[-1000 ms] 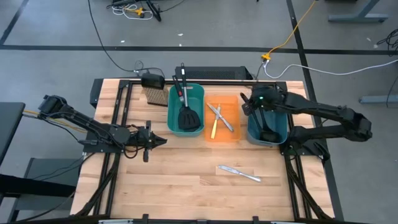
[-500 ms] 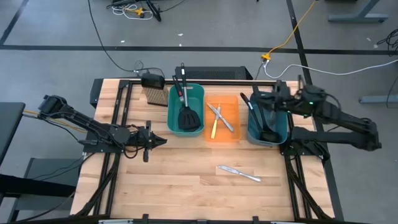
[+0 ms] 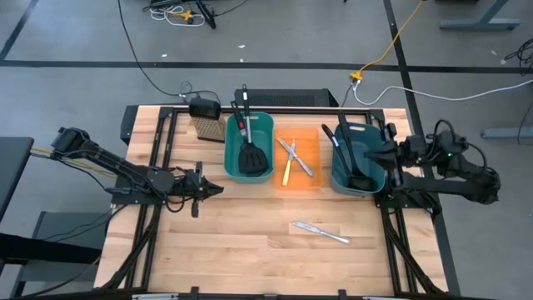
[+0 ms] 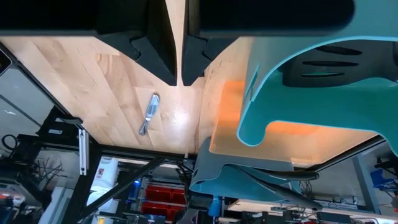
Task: Pick & Place Kitchen Items
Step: Put the silver table knife into the orange bin
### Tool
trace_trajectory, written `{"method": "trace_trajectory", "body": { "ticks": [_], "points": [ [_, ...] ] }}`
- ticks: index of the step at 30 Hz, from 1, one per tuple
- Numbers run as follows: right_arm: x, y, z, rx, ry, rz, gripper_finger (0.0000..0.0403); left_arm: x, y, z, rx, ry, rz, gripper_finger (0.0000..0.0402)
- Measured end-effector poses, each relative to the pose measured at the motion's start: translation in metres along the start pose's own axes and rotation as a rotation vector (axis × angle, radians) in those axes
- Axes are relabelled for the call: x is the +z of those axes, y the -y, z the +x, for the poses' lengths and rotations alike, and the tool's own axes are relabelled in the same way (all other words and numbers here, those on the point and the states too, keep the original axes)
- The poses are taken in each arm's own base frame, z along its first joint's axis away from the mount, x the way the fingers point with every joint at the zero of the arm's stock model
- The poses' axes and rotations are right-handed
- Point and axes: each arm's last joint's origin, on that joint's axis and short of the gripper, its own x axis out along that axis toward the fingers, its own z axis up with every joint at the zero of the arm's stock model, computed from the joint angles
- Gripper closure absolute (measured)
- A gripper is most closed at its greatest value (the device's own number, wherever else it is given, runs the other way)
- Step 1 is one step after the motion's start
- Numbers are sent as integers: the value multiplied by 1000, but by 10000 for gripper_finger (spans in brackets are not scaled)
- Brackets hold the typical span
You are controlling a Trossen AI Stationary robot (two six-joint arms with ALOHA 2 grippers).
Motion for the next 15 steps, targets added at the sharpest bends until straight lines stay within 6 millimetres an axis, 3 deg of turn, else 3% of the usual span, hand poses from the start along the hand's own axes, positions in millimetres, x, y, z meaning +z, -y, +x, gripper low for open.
{"method": "trace_trajectory", "body": {
  "ticks": [6, 15],
  "points": [
    [-28, 0, -10, -48, -15, 36, 396, 0, 0, 0, 0, 0, 0, 372],
    [-62, 3, -7, -98, -84, 37, 392, 0, 0, 0, 0, 0, 2, 372]
  ]
}}
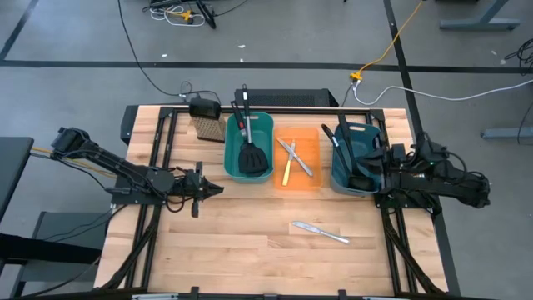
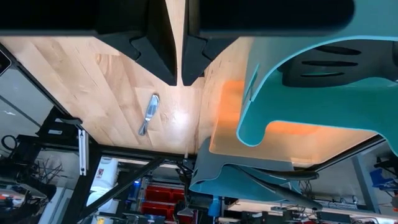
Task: Pick & Place Kitchen Items
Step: Put the silver table knife into the orange bin
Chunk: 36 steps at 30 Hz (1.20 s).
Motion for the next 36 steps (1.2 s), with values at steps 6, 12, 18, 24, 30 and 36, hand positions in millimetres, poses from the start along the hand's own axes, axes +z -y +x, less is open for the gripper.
{"method": "trace_trajectory", "body": {
  "ticks": [6, 12, 18, 24, 30, 36],
  "points": [
    [-18, 0, 6, 45, -17, -5, 397, 0, 0, 0, 0, 0, -1, 372],
    [-37, 2, 14, 52, -6, -4, 396, 2, 1, 0, -1, 7, 10, 372],
    [-42, 3, 18, 53, 33, -21, 396, 59, 21, 16, -71, 60, 64, 372],
    [-42, 3, 18, 54, 33, -13, 392, 121, 55, 65, -45, -31, 204, 372],
    [-42, 3, 18, 53, 33, 7, 393, 151, 94, 138, -71, -135, 337, 372],
    [-42, 3, 18, 53, 33, 18, 392, 140, 124, 211, -178, -248, 465, 372]
  ]
}}
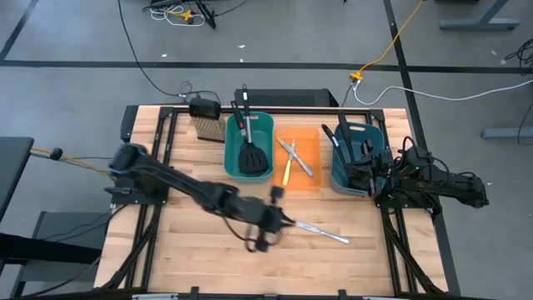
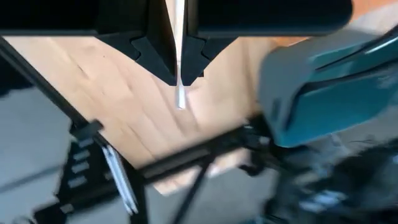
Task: Pick & Place Kitchen Items
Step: Put the silver table knife into the orange bin
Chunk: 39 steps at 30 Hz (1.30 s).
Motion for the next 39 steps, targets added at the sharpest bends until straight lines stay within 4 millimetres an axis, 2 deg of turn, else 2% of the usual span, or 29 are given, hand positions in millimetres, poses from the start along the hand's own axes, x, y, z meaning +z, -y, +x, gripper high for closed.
{"method": "trace_trajectory", "body": {
  "ticks": [5, 10, 16, 21, 26, 29, 33, 36, 39],
  "points": [
    [0, 0, 0, -2, -3, 22, 392, -11, 5, 62, -41, -87, 24, 372],
    [-2, 0, 0, -3, -18, 31, 392, -35, 0, 117, -57, -146, -17, 372],
    [-4, 0, 0, -5, -37, 55, 392, -55, -12, 158, -143, -153, -80, 372],
    [-4, 0, 0, -4, -37, 68, 392, -56, -19, 191, -216, -93, -180, 358],
    [-4, 0, 0, -2, -38, 81, 392, -67, -14, 216, -243, -125, -169, 298],
    [-4, 0, 0, 20, -40, 82, 392, -68, -11, 224, -259, -120, -135, 250],
    [-4, -1, 0, 40, -42, 82, 392, -80, -9, 231, -276, -147, -130, 192],
    [-4, -1, 0, 40, -42, 82, 392, -85, -15, 232, -278, -159, -139, 167],
    [-4, -1, 0, 41, -42, 78, 392, -90, -19, 235, -250, -173, -159, 160]
  ]
}}
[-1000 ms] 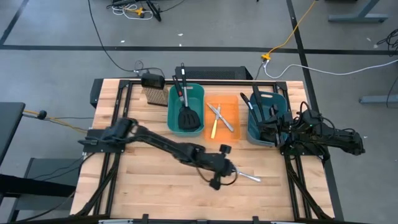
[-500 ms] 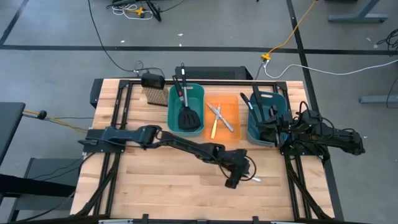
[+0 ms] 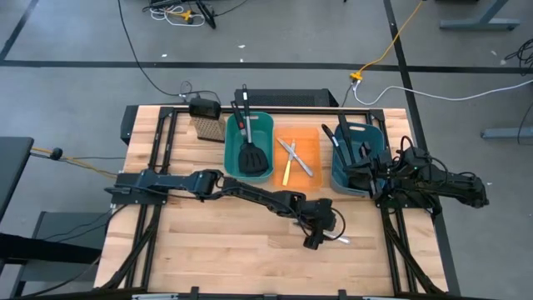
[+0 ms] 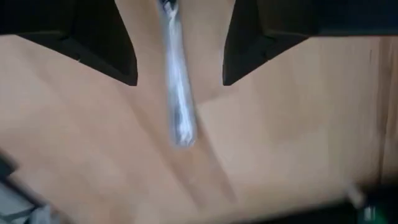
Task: Pick & Place Kitchen Items
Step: Put the silver table knife into the orange bin
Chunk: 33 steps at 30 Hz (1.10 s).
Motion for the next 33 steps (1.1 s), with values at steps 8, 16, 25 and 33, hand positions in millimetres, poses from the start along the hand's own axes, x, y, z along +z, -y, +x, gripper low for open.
{"method": "trace_trajectory", "body": {
  "ticks": [8, 16, 25, 33],
  "points": [
    [0, 0, 0, 0, 0, -5, 392, -14, -2, 5, 8, -82, -16, 172],
    [0, 0, 0, 1, 0, -5, 392, -22, 2, 4, 33, -174, -30, 174],
    [0, 0, 0, 1, 0, 3, 392, -30, 7, 2, 23, -282, -52, 259],
    [0, 0, 0, 8, -1, 3, 392, -38, 14, -2, 1, -379, -58, 349]
  ]
}}
